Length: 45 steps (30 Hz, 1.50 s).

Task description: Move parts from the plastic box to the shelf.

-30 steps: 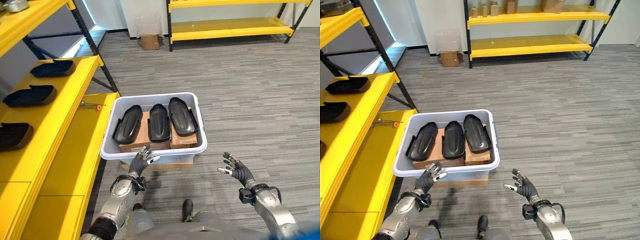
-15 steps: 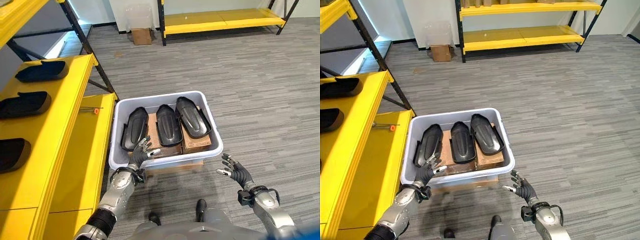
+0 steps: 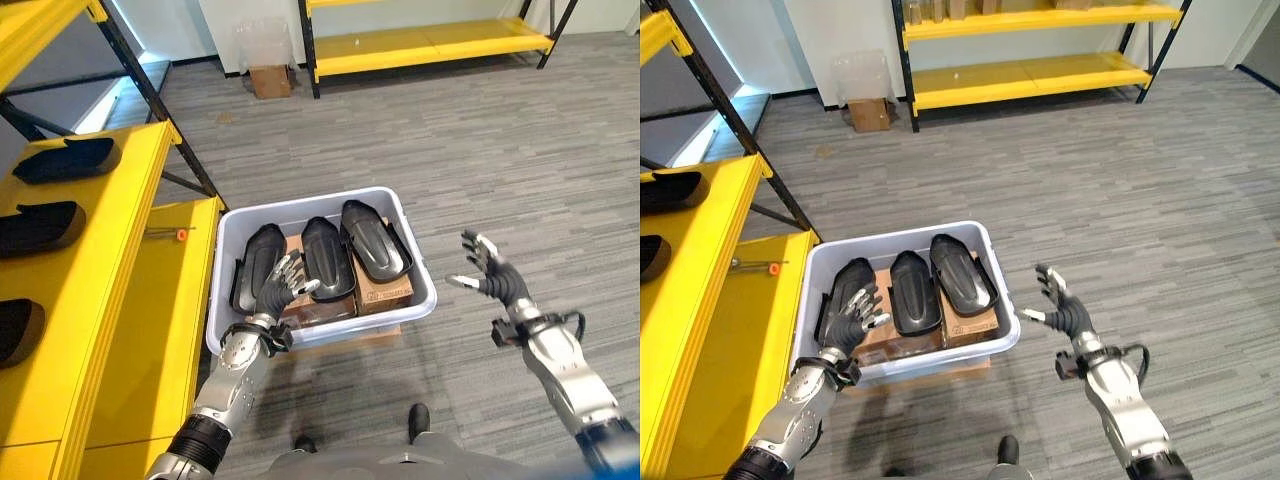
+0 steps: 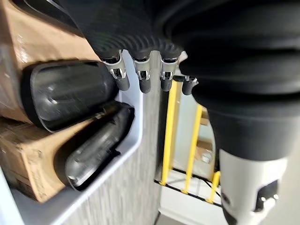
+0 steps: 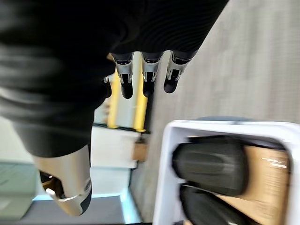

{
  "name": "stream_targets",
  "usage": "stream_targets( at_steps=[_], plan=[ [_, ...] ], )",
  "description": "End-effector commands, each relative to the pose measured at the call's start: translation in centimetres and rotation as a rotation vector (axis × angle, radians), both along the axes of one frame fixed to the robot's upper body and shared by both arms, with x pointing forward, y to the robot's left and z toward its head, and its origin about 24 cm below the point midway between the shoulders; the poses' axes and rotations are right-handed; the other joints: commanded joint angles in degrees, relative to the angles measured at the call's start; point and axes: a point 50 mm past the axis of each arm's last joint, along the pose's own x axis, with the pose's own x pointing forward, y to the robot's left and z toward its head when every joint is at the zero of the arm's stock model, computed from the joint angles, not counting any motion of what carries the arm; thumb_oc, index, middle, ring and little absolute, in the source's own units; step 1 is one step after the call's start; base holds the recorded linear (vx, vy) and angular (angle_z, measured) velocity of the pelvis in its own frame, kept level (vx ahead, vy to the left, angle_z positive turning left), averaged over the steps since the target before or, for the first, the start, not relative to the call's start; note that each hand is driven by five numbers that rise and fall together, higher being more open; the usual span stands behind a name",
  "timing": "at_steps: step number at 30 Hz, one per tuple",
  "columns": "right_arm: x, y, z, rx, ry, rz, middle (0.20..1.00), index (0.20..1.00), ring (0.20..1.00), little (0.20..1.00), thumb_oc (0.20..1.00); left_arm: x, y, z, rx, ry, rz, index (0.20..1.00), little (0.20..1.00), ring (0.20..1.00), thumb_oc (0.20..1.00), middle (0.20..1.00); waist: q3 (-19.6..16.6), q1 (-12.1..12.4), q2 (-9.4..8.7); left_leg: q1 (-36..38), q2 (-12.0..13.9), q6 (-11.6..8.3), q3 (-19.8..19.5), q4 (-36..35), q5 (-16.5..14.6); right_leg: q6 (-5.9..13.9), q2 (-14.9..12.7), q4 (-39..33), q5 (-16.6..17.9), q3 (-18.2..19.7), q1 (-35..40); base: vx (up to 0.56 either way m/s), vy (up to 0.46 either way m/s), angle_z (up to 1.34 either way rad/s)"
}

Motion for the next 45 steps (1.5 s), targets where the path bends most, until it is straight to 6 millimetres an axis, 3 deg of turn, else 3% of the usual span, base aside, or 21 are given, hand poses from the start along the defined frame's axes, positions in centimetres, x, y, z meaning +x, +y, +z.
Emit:
stream_targets(
  at_steps=[1,5,10,14,22,27,36,39,45],
  plan=[
    [1.7,1.8,3.9,0.015,-0.226,0.019,1.0,1.0,1.0,1.0,1.0,1.9,-0.2,4.3,-0.026,-0.208,-0.025,1.0,1.0,1.0,1.0,1.0,3.62,0.94,-2.63,-2.35,5.85,-5.55,-0.38,-1.06,8.66,4.63,-5.83,1.36,1.41,0.46,1.67,-0.18,-0.008,0.19],
    [5.2,4.7,8.1,-0.002,-0.36,0.033,1.0,1.0,1.0,1.0,1.0,3.7,-2.1,7.4,-0.068,-0.318,-0.055,1.0,1.0,1.0,1.0,1.0,7.5,2.41,-1.01,-7.49,6.36,-6.26,-1.72,-0.82,10.35,4.7,-6.49,2.3,2.34,-0.12,-3.06,-0.16,-0.005,0.14],
    [8.4,5.9,11.1,-0.058,-0.406,-0.019,1.0,1.0,1.0,1.0,1.0,4.5,-2.7,8.3,-0.075,-0.346,-0.053,1.0,1.0,1.0,1.0,1.0,10.98,4.17,0.55,-10.6,6.25,-6.58,-2.76,-0.48,11.22,4.73,-7.4,3.65,2.63,-0.3,-5.68,-0.06,0.015,0.12],
    [10.4,5.4,11.6,-0.078,-0.353,-0.065,1.0,1.0,1.0,1.0,1.0,4.5,-3.1,8.4,-0.067,-0.344,-0.072,1.0,1.0,1.0,1.0,1.0,13.24,5.42,1.29,-12.23,6.2,-6.6,-2.9,-0.25,11.78,4.69,-8.03,4.24,3.18,-0.44,-7.32,-0.01,0.009,0.03],
    [12.0,3.0,13.5,-0.14,-0.356,-0.187,1.0,1.0,1.0,1.0,1.0,4.2,-2.9,8.9,-0.083,-0.364,-0.083,1.0,1.0,1.0,1.0,1.0,15.04,6.39,2.19,-13.0,5.64,-6.51,-2.94,-0.56,11.8,4.77,-8.62,4.67,3.34,-0.38,-8.73,0.0,0.007,0.01],
    [12.7,3.1,14.1,-0.174,-0.343,-0.193,1.0,1.0,1.0,1.0,1.0,3.7,-3.1,8.7,-0.086,-0.355,-0.109,1.0,1.0,1.0,1.0,1.0,15.39,7.18,2.46,-13.41,5.45,-6.43,-3.08,-0.81,11.91,4.74,-8.69,4.67,3.5,-0.39,-9.32,0.0,0.001,-0.01],
    [13.9,3.1,12.4,-0.231,-0.226,-0.218,1.0,1.0,1.0,1.0,1.0,3.7,-3.7,9.2,-0.096,-0.369,-0.137,1.0,1.0,1.0,1.0,1.0,16.88,8.41,2.95,-15.14,5.59,-6.49,-3.78,-0.43,12.21,4.56,-8.36,5.46,3.34,-0.8,-10.69,0.0,-0.005,0.03],
    [14.3,3.1,9.8,-0.272,-0.104,-0.223,1.0,1.0,1.0,1.0,1.0,3.9,-4.6,9.8,-0.104,-0.392,-0.168,1.0,1.0,1.0,1.0,1.0,18.29,9.43,3.49,-16.45,5.52,-6.23,-4.27,0.36,11.97,4.64,-8.42,5.95,3.55,-1.01,-11.72,-0.01,-0.011,0.05],
    [14.1,1.9,7.3,-0.253,0.003,-0.27,1.0,1.0,1.0,1.0,1.0,4.1,-5.8,10.6,-0.123,-0.419,-0.192,1.0,1.0,1.0,1.0,1.0,19.7,10.64,4.82,-18.74,5.19,-5.8,-5.54,1.63,11.51,4.44,-8.75,7.14,2.96,-1.44,-13.09,0.01,0.004,0.05]
  ],
)
